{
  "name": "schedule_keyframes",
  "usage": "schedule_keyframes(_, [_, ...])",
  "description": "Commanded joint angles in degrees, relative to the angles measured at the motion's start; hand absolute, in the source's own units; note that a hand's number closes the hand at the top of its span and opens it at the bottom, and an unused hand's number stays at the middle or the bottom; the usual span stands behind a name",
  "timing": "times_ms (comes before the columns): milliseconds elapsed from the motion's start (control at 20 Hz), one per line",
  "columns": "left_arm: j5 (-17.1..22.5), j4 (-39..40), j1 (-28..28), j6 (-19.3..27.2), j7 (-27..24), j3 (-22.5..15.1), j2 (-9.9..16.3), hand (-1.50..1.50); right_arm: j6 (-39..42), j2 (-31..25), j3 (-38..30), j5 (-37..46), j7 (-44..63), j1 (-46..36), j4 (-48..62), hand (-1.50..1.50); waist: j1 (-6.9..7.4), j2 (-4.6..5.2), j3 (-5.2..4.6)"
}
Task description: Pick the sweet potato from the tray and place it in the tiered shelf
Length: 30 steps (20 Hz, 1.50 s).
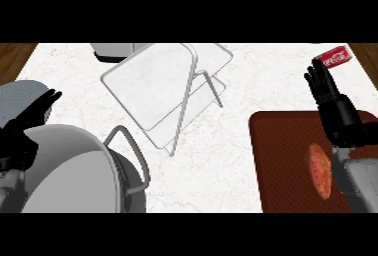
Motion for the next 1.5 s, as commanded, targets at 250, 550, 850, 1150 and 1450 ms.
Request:
schedule_keyframes(250, [-2.1,-1.3,6.3,-3.0,-1.8,-4.7,0.5,0.00,-12.2,-14.5,-14.1,5.2,11.6,15.5,7.1,-1.50,-7.64,0.18,-1.32])
schedule_keyframes(550, [-2.9,-1.5,7.5,-5.1,-3.2,-10.0,-2.7,0.00,-15.4,-7.5,-18.6,-0.6,11.9,20.4,9.2,-1.50,-5.26,0.28,-0.95])
schedule_keyframes(850, [-3.4,-0.2,6.4,-7.9,-3.9,-9.9,-2.8,0.00,-7.3,-9.9,-15.8,-2.1,10.4,23.1,-0.9,-1.50,-3.04,-0.07,-1.16])
schedule_keyframes(1150, [-3.8,2.2,3.7,-8.8,-4.3,-9.4,-3.8,0.00,0.1,-16.9,-10.2,-1.6,23.5,24.5,-8.0,-1.50,-2.45,0.35,-1.43])
schedule_keyframes(1450, [-3.4,2.7,2.8,-10.5,-4.6,-8.5,-2.8,0.00,1.6,-31.0,-4.0,12.5,36.4,26.1,-10.4,-1.50,-0.35,1.13,-1.84])
